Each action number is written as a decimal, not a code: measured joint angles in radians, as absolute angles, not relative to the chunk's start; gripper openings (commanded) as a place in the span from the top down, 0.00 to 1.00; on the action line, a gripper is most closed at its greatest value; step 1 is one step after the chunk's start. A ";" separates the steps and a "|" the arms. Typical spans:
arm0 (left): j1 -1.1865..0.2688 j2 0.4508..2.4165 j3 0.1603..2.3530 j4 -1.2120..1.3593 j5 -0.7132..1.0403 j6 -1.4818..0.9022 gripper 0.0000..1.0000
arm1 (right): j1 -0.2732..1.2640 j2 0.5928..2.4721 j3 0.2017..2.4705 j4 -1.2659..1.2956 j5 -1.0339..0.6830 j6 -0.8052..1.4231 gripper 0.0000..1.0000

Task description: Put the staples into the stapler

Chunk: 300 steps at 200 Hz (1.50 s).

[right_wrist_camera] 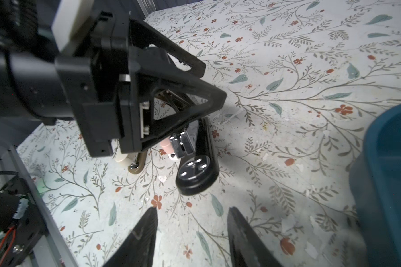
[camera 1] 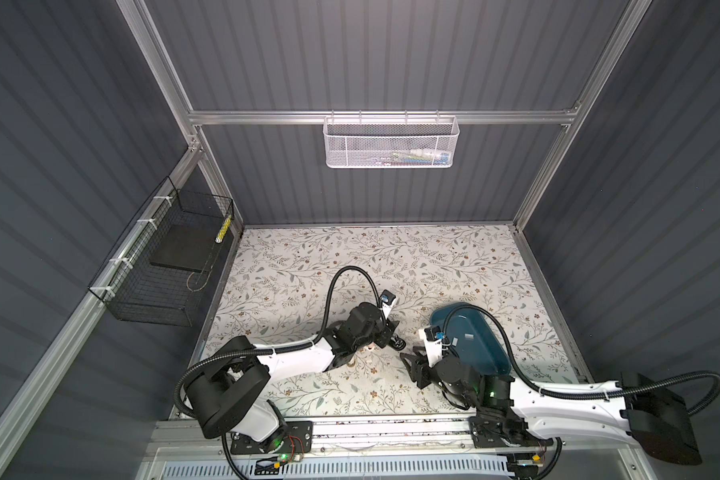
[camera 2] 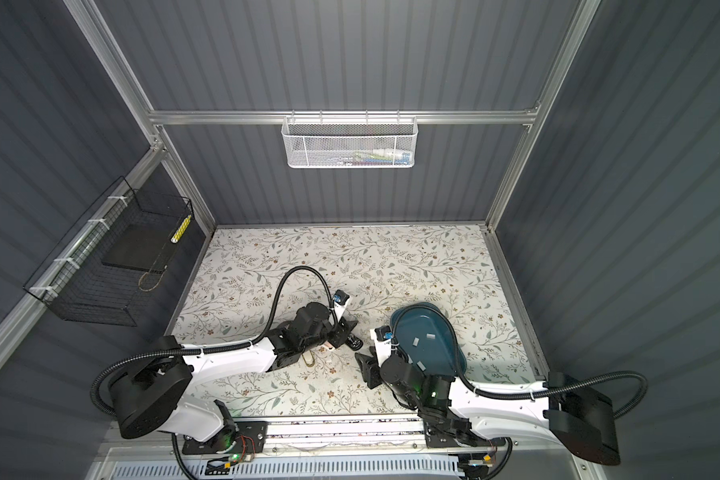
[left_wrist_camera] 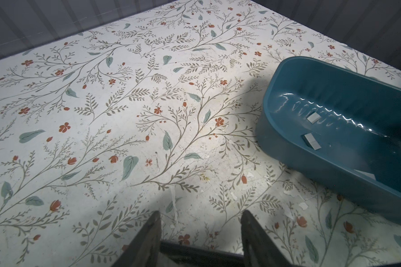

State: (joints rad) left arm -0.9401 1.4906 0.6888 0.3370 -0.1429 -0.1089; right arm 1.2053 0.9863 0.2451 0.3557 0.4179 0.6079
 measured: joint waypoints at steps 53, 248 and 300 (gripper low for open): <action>-0.950 1.491 0.684 0.346 -0.154 -0.109 0.45 | 1.206 1.101 0.305 0.329 0.442 0.675 0.55; -0.963 1.497 0.677 0.360 -0.162 -0.101 0.36 | 1.157 1.226 0.356 0.282 0.444 0.760 0.65; -0.966 1.517 0.661 0.357 -0.076 -0.124 0.19 | 1.157 1.284 0.352 0.309 0.434 0.789 0.67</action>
